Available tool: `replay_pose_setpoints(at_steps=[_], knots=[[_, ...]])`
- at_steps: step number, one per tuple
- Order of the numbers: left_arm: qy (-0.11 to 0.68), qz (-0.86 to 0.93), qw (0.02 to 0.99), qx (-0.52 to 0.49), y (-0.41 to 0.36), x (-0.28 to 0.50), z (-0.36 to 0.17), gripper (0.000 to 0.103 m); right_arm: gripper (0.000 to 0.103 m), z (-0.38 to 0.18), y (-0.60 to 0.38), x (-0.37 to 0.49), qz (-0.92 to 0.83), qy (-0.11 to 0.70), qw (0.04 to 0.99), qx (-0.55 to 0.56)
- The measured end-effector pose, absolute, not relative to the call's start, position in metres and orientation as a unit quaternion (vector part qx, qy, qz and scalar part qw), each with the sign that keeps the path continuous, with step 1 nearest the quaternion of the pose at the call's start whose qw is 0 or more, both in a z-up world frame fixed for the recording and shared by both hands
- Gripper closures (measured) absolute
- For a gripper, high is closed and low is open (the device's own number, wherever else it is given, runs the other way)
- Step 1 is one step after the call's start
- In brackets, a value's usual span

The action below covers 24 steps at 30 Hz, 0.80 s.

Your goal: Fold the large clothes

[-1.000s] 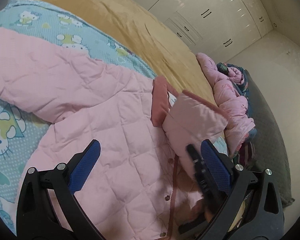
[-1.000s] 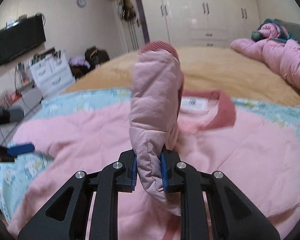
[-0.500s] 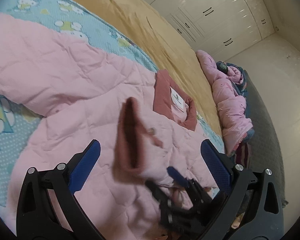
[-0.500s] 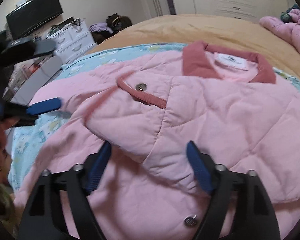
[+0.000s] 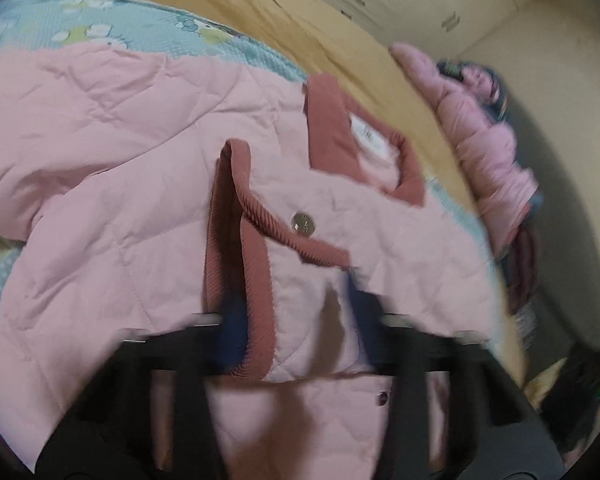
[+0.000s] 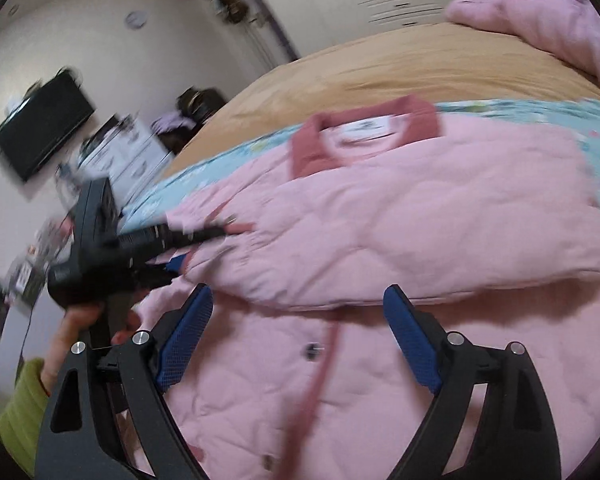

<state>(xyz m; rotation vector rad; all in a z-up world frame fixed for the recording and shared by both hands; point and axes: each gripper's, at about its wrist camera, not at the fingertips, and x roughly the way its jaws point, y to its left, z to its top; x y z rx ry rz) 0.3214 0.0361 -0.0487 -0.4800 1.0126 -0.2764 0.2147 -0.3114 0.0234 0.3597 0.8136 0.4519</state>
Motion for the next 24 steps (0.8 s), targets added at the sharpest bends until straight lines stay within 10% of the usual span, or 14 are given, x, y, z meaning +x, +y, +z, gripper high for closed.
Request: replay_pose_setpoints(at_steps=[11,24], knots=[[0.334,-0.118,0.926,-0.13,0.038,0.303,0.042,0.099,0.025,0.033,-0.403,0.239,0.056,0.362,0.912,0.182],[0.41,-0.067,0.903,-0.111,0.054,0.324,-0.032,0.099,0.026,-0.029,-0.401,0.303,0.03,0.457,0.879,0.135]])
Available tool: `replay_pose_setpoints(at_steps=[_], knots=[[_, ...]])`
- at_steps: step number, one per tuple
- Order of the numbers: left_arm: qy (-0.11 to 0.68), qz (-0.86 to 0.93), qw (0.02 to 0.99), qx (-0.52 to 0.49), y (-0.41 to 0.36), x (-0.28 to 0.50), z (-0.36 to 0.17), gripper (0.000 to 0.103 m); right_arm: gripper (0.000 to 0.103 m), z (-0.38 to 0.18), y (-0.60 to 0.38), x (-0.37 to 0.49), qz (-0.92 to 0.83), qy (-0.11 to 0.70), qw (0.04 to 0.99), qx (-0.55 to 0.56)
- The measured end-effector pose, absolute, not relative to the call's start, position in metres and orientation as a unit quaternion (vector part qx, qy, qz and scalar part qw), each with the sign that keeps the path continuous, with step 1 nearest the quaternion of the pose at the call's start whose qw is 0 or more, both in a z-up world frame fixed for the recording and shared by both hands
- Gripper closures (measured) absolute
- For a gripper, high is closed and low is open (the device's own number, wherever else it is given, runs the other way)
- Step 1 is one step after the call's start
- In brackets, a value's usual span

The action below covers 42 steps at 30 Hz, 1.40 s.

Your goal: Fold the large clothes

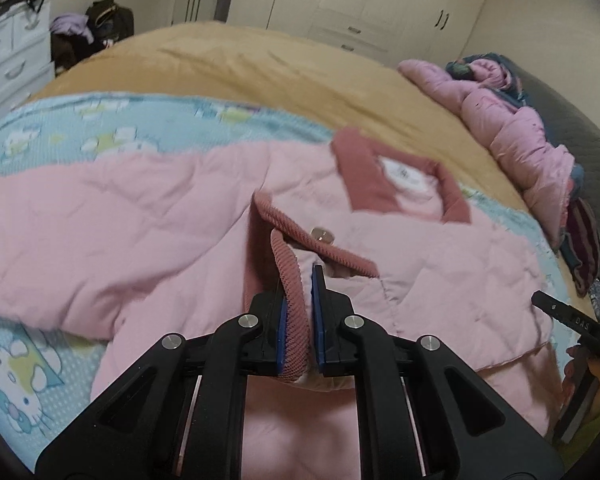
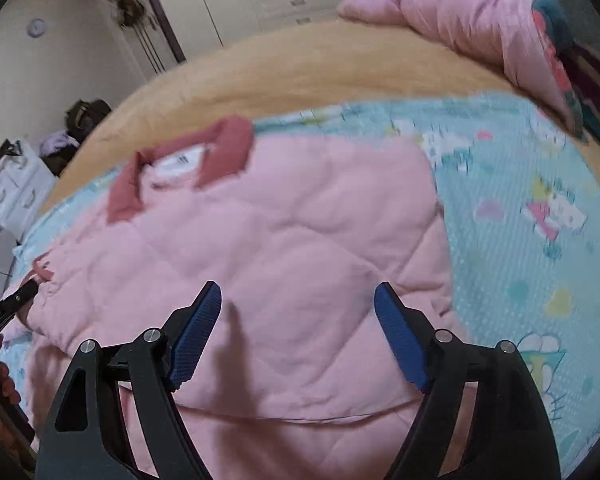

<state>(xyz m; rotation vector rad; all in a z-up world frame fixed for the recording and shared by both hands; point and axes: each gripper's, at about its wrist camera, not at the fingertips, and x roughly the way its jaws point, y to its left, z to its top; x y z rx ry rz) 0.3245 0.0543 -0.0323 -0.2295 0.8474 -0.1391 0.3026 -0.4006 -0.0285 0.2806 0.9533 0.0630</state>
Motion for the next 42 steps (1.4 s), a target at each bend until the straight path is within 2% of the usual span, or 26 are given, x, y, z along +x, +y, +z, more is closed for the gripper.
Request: replay_pose_setpoints(at_steps=[11,13,14,16,17,18,20,22,23,42], knots=[[0.455,-0.055,0.878,-0.134,0.058,0.328,-0.066,0.094,0.025,-0.051,-0.402,0.311,0.029,0.475,0.868,0.141],[0.457,-0.058,0.878,-0.128,0.056,0.326,-0.064,0.092,0.022,-0.046,-0.402,0.307,0.03,0.469,0.869,0.152],[0.459,-0.059,0.877,-0.128,0.055,0.326,-0.063,0.088,0.02,-0.042,-0.403,0.304,0.034,0.463,0.871,0.162],[0.458,-0.068,0.876,-0.133,0.054,0.322,-0.057,0.074,0.007,-0.032,-0.404,0.294,0.051,0.445,0.874,0.189],[0.457,-0.063,0.878,-0.129,0.053,0.32,-0.053,0.052,0.005,-0.027,-0.403,0.29,0.054,0.442,0.875,0.192],[0.457,-0.06,0.879,-0.126,0.052,0.318,-0.05,0.038,0.005,-0.022,-0.4,0.284,0.057,0.438,0.878,0.187],[0.45,-0.065,0.882,-0.123,0.051,0.314,-0.042,0.035,0.004,-0.014,-0.393,0.276,0.066,0.429,0.883,0.178],[0.447,-0.072,0.882,-0.129,0.051,0.31,-0.034,0.022,0.004,-0.006,-0.387,0.268,0.069,0.422,0.888,0.169],[0.447,-0.07,0.882,-0.13,0.051,0.308,-0.032,0.008,0.004,-0.003,-0.383,0.264,0.075,0.419,0.889,0.169],[0.423,0.043,0.893,-0.147,0.113,0.27,-0.012,0.009,0.004,0.035,-0.318,0.241,0.133,0.393,0.898,0.147]])
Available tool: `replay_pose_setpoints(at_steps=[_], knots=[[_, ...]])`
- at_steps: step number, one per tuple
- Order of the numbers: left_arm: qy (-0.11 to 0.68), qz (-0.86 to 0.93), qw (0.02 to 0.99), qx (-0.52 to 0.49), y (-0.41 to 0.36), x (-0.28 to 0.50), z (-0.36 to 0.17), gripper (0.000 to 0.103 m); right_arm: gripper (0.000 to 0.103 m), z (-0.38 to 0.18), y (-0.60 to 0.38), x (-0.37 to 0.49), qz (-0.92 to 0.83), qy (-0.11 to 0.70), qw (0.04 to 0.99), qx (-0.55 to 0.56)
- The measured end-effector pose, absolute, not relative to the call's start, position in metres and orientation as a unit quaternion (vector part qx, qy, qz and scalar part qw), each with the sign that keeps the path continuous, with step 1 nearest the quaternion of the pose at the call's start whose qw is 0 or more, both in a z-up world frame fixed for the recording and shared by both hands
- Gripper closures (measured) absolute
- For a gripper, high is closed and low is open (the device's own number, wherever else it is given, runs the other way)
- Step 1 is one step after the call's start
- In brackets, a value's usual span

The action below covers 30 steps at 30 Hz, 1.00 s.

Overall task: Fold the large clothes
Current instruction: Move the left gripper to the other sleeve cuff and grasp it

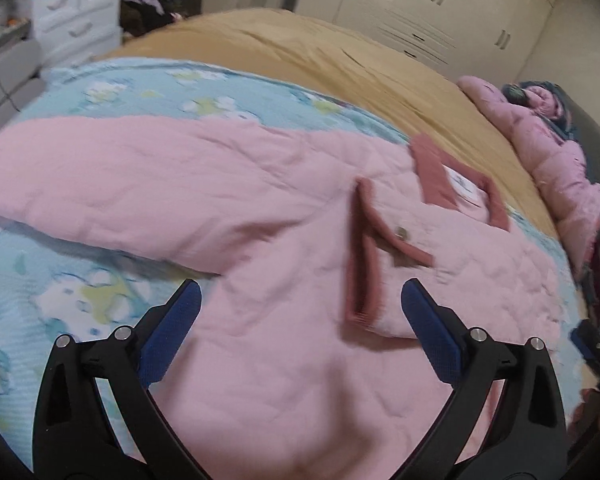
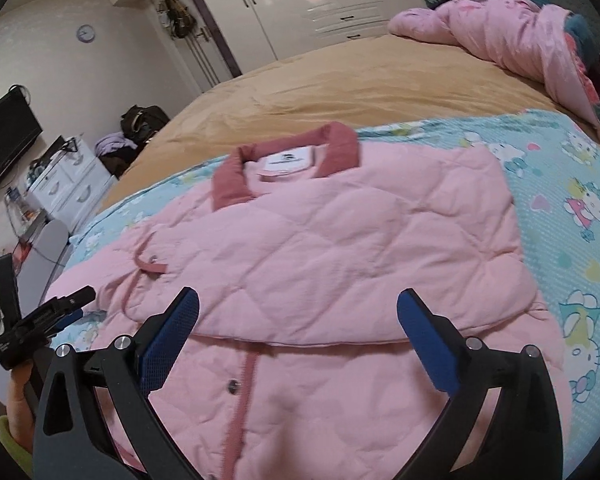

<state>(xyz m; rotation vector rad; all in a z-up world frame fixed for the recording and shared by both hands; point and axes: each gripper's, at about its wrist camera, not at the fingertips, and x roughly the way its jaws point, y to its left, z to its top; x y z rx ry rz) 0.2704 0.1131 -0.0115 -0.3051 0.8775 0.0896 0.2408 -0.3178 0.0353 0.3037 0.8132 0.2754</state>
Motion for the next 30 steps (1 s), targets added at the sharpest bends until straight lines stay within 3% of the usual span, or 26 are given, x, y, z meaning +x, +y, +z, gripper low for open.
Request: replay_pose_setpoints(at_steps=[30], knots=[[0.392,0.147,0.881,-0.22,0.293,0.227,-0.012,0.009,0.004,0.071,-0.134,0.248,0.226,0.372,0.896,0.085]])
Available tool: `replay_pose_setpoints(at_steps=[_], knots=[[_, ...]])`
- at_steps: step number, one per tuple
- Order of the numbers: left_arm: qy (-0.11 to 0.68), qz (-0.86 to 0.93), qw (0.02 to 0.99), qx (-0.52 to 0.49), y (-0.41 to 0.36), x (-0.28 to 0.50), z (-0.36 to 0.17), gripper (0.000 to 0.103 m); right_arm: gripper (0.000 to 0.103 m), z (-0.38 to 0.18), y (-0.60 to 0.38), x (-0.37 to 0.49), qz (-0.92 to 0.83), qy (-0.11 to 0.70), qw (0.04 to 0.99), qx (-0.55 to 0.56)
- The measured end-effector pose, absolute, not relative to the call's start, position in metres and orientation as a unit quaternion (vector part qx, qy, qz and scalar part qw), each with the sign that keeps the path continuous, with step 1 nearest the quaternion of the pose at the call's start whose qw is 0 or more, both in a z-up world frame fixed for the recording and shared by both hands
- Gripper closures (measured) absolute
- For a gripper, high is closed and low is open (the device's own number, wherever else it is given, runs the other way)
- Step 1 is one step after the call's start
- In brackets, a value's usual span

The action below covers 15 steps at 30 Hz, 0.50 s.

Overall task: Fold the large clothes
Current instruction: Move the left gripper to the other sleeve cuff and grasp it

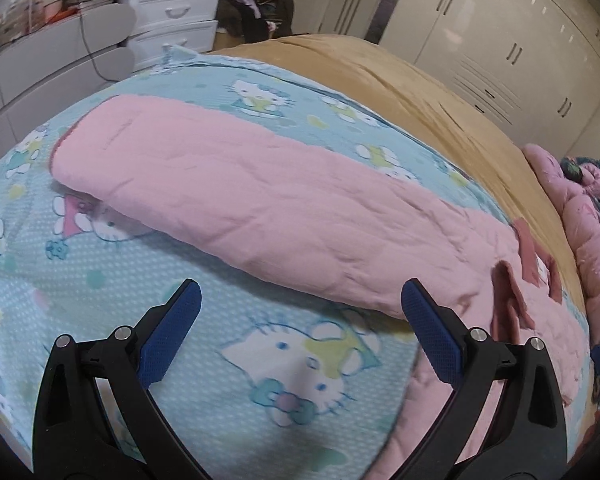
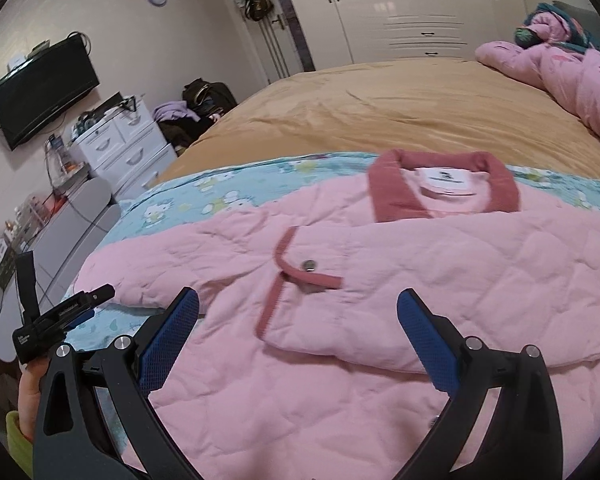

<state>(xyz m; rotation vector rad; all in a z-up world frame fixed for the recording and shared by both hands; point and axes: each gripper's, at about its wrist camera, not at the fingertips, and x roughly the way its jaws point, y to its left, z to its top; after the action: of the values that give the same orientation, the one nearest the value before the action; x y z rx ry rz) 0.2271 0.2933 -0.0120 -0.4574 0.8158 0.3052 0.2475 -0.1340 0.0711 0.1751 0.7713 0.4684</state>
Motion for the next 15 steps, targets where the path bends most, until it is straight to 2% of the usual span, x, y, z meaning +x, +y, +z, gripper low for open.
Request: replay_pose_setpoints(at_steps=[15], knots=[[0.374,0.189,0.863,-0.283,0.377,0.223,-0.031,0.009,0.004,0.062,-0.033,0.249,0.274,0.39,0.878,0.049]])
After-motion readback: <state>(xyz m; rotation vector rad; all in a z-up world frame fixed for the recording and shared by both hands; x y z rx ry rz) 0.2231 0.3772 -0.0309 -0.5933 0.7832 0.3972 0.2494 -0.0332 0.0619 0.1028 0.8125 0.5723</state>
